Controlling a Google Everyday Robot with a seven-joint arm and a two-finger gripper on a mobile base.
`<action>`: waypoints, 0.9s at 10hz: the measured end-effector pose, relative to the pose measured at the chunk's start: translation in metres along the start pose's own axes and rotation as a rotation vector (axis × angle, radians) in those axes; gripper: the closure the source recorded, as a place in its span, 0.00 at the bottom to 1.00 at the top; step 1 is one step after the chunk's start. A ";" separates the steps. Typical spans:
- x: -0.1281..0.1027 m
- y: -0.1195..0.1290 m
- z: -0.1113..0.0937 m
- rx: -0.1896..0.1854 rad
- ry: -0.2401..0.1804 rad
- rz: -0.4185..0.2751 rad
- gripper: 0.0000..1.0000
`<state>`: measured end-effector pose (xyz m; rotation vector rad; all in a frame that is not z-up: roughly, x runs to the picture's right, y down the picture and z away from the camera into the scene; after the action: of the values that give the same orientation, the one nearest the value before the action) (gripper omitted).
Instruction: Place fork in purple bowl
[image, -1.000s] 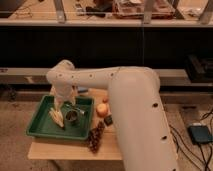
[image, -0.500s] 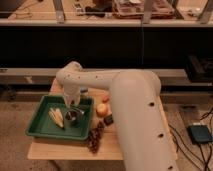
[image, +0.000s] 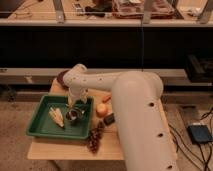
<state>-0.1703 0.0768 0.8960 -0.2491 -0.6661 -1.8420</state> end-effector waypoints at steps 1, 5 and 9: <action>0.000 -0.001 0.007 0.002 -0.001 -0.010 0.43; -0.006 -0.001 0.022 0.016 -0.007 -0.032 0.43; -0.014 -0.009 0.036 0.031 -0.027 -0.063 0.43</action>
<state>-0.1791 0.1099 0.9163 -0.2351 -0.7285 -1.8900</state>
